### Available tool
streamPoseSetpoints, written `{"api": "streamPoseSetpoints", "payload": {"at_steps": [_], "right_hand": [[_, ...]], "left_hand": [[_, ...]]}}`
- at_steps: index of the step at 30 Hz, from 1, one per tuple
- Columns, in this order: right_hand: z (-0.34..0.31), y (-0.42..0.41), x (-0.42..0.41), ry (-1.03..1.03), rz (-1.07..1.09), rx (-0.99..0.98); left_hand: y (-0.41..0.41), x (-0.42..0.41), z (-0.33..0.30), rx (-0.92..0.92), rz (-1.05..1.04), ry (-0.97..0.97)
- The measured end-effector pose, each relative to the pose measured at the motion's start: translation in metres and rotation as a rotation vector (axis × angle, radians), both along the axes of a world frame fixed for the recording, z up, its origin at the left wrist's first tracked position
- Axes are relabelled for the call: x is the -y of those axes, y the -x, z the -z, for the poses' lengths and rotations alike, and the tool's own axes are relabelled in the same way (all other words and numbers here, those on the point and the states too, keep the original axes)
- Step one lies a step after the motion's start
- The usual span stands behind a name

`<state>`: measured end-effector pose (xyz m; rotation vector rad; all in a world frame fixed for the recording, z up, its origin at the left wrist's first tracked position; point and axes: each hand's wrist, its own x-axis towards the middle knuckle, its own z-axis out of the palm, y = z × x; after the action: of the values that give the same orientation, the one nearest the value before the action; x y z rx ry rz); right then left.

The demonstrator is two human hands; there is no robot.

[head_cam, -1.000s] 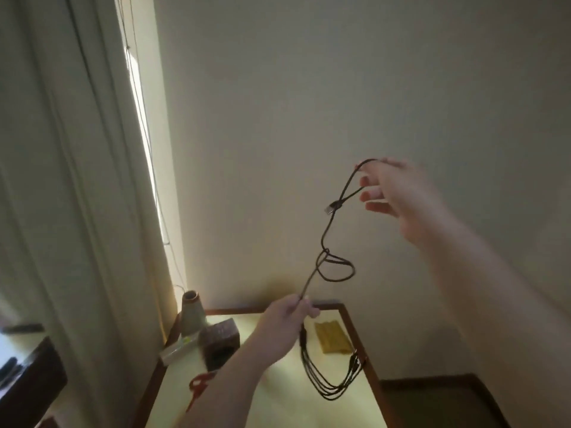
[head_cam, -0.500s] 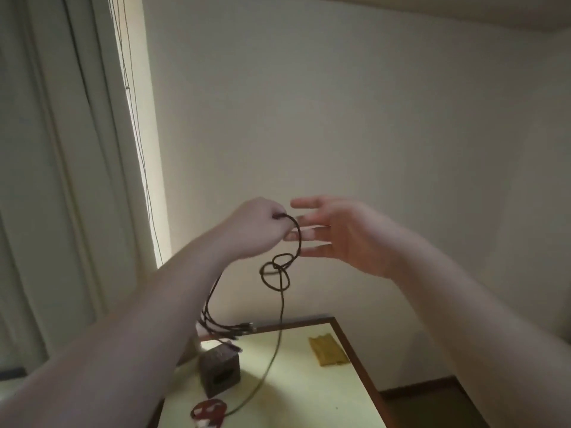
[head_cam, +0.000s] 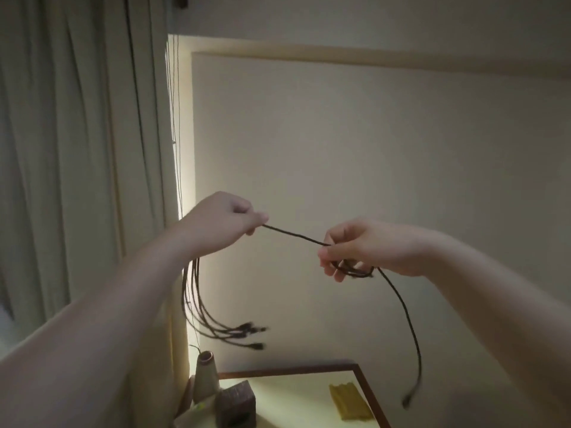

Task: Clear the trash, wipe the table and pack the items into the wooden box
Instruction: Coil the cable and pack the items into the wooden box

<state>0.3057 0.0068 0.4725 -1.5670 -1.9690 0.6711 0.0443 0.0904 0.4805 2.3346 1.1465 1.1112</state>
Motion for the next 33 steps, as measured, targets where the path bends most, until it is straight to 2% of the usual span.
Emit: {"api": "streamPoseSetpoints", "payload": {"at_steps": [2,5,6,10,12,16,19,20,22,24,26,29,31,33], "right_hand": [[0.0,0.007,-0.005,-0.028,0.043,-0.138],[-0.002,0.019,-0.013,-0.204,0.082,-0.187],[-0.003,0.02,-0.014,-0.214,0.047,-0.238],[-0.008,0.006,-0.008,-0.085,-0.173,-0.686],[-0.007,-0.003,-0.008,-0.131,-0.153,-0.758],[0.003,0.009,-0.006,-0.267,-0.093,-0.692],[0.007,0.029,-0.004,-0.195,-0.144,-0.856],[0.009,0.036,-0.003,-0.186,-0.1,-0.884],[0.015,0.046,0.001,-0.3,0.117,-0.774],[0.024,0.051,0.005,-0.502,0.306,-0.61],[0.029,0.051,0.008,-0.651,0.352,-0.515],[0.031,0.045,0.0,-0.681,0.368,-0.281],[0.026,0.037,-0.006,-0.69,0.36,-0.395],[0.017,0.024,-0.008,-0.653,0.293,-0.73]], "left_hand": [[-0.011,0.01,0.005,-0.058,0.032,0.024],[-0.036,0.025,0.01,-0.071,0.128,0.031],[-0.042,0.031,0.009,-0.018,0.164,0.062],[-0.036,0.036,0.002,0.235,0.161,0.114],[-0.027,0.035,0.001,0.319,0.152,0.098],[-0.039,0.043,-0.003,0.407,0.179,0.025],[-0.055,0.05,-0.004,0.395,0.162,-0.128],[-0.058,0.05,-0.003,0.377,0.139,-0.171],[-0.061,0.047,-0.002,0.376,0.08,-0.188],[-0.06,0.043,-0.001,0.401,0.051,-0.155],[-0.058,0.04,0.0,0.403,0.045,-0.142],[-0.055,0.038,0.001,0.378,0.049,-0.133],[-0.048,0.03,0.001,0.398,-0.004,-0.104],[-0.034,0.016,0.005,0.439,-0.058,-0.033]]}}
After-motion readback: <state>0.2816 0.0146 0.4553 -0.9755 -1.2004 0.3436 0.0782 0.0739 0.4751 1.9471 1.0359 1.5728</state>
